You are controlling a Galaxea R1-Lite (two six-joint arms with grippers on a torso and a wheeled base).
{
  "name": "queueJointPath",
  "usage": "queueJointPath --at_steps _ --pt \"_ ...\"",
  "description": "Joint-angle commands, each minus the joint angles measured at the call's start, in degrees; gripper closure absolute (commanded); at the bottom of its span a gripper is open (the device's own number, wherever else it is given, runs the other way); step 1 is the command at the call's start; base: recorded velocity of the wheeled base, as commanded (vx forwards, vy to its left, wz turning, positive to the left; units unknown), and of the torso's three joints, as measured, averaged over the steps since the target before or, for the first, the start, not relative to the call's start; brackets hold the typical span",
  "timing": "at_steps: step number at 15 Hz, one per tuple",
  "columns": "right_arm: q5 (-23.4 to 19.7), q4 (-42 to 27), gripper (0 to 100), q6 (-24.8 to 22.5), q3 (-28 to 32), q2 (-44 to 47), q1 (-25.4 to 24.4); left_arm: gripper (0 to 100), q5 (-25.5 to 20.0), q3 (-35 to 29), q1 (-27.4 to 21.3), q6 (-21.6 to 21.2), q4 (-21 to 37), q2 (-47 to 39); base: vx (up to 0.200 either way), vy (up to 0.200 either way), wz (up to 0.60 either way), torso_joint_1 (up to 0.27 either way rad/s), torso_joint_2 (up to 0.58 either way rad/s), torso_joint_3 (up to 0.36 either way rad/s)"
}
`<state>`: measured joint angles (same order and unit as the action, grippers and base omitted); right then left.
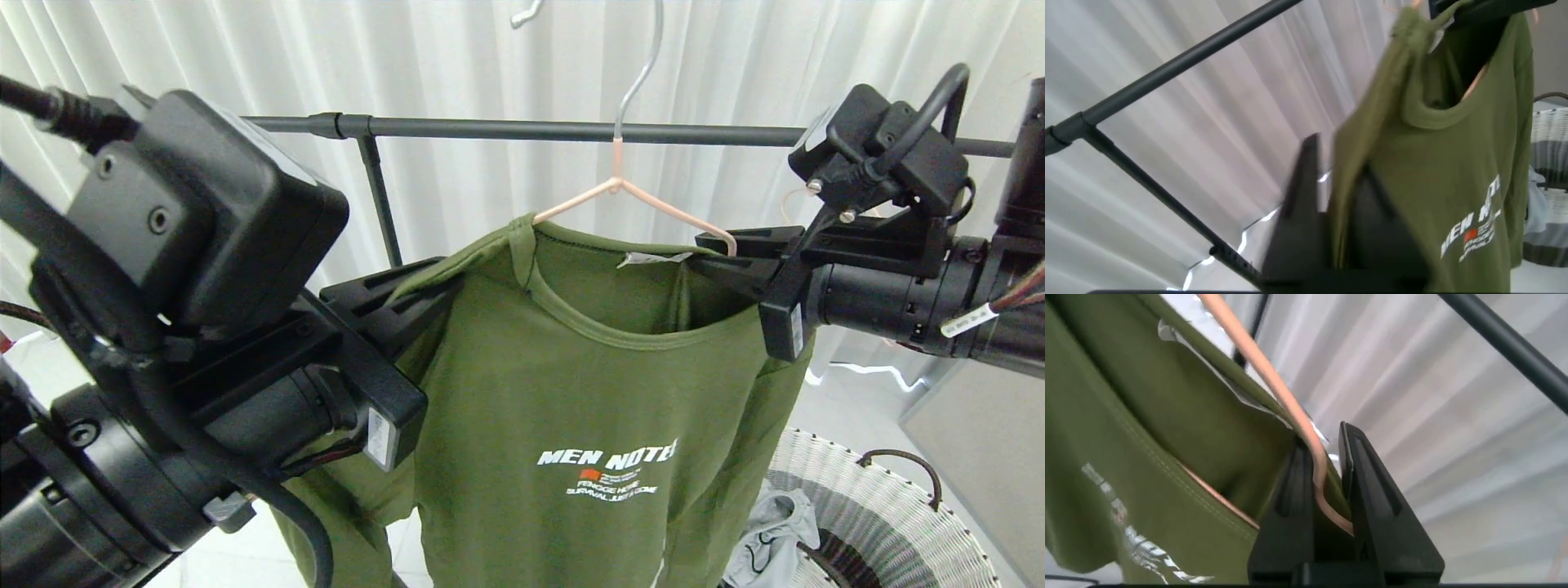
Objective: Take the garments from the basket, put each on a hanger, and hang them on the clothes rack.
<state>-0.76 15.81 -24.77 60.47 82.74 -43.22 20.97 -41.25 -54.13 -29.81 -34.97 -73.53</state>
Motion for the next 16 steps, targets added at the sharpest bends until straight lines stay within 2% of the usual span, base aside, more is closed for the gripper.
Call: queueJointPath --at_steps 1,8,16 --pt "0.32 0.01 100 -0.01 0.09 -0.56 -0.03 0 0.13 -0.06 -0.01 0.01 -0.01 -0.21 0.0 0.0 0.0 0.0 0.0 0.0" --pt "2.25 1.59 100 -0.19 0.09 -2.32 1.82 0 0.04 -0.06 -0.01 0.01 -0.01 -0.29 0.0 0.0 0.0 0.0 0.0 0.0" --pt "2.25 1.5 100 -0.37 -0.08 -5.92 9.73 0 0.04 0.12 0.95 0.01 -0.01 0.76 0.0 0.0 0.0 0.0 0.0 0.0"
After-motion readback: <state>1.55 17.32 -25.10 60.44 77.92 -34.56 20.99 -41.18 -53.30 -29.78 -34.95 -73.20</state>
